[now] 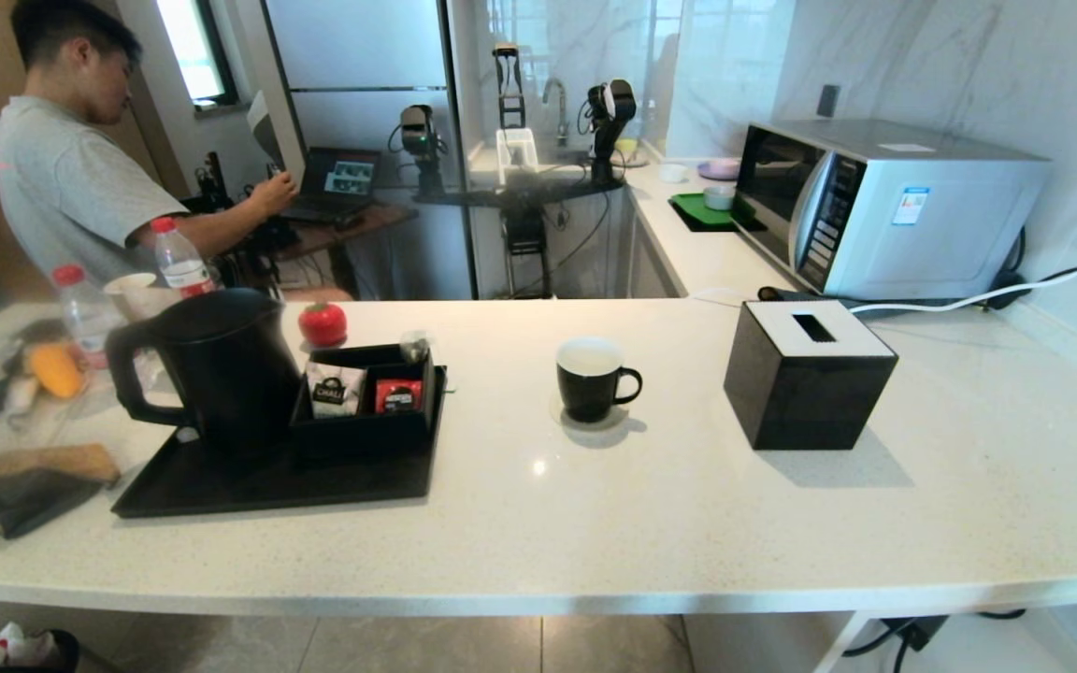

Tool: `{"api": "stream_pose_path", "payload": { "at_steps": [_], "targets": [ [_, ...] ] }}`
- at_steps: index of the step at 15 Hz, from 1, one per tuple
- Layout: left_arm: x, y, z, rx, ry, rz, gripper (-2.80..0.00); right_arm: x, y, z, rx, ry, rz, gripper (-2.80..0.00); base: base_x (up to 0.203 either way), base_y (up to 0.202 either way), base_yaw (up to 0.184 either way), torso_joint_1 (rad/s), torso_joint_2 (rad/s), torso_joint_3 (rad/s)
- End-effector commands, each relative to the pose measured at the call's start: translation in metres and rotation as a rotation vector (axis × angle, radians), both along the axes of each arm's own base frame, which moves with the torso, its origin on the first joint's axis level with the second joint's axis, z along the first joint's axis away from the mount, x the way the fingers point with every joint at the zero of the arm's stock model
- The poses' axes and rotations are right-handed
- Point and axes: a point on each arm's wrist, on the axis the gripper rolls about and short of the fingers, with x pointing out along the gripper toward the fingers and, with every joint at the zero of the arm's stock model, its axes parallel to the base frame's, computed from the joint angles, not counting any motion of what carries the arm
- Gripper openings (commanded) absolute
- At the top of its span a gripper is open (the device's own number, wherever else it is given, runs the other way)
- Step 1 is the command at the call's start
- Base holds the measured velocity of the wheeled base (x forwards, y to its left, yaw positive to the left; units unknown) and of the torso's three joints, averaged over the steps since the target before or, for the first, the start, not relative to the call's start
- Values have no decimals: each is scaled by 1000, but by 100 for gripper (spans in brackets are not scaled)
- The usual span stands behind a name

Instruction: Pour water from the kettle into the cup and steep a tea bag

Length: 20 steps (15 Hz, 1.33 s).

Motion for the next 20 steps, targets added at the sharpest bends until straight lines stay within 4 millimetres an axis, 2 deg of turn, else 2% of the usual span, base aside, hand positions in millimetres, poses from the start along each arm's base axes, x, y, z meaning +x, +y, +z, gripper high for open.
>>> {"api": "stream_pose_path", "payload": {
  "at_steps": [1,6,10,13,15,17,20],
  "targets": [
    [-7,0,16,-5,-22,6,-280,0,0,0,0,1,0,-280,0,0,0,0,0,0],
    [-15,1,59,-10,-81,51,-280,0,0,0,0,1,0,-280,0,0,0,0,0,0],
    [8,1,107,-11,-3,90,-280,0,0,0,0,1,0,-280,0,0,0,0,0,0],
    [49,5,145,-34,60,210,-280,0,0,0,0,1,0,-280,0,0,0,0,0,0],
    [82,8,157,-77,79,331,-280,0,0,0,0,1,0,-280,0,0,0,0,0,0],
    [111,15,160,-110,90,458,-280,0,0,0,0,1,0,-280,0,0,0,0,0,0],
    [150,45,154,-128,137,672,-280,0,0,0,0,1,0,-280,0,0,0,0,0,0]
  ]
}}
